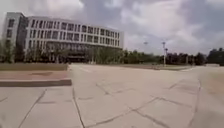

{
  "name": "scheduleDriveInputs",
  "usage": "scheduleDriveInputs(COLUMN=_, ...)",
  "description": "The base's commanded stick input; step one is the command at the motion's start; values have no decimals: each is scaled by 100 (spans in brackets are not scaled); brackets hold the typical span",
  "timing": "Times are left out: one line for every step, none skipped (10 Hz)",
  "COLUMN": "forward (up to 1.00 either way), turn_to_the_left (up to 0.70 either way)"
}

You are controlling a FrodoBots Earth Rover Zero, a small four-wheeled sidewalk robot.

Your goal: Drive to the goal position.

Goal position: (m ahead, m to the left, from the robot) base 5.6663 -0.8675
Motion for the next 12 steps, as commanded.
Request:
scheduleDriveInputs(forward=50, turn_to_the_left=-2)
scheduleDriveInputs(forward=50, turn_to_the_left=-2)
scheduleDriveInputs(forward=50, turn_to_the_left=-2)
scheduleDriveInputs(forward=50, turn_to_the_left=-2)
scheduleDriveInputs(forward=50, turn_to_the_left=-2)
scheduleDriveInputs(forward=50, turn_to_the_left=-2)
scheduleDriveInputs(forward=50, turn_to_the_left=-2)
scheduleDriveInputs(forward=50, turn_to_the_left=-2)
scheduleDriveInputs(forward=50, turn_to_the_left=-2)
scheduleDriveInputs(forward=50, turn_to_the_left=-2)
scheduleDriveInputs(forward=50, turn_to_the_left=-2)
scheduleDriveInputs(forward=50, turn_to_the_left=-2)
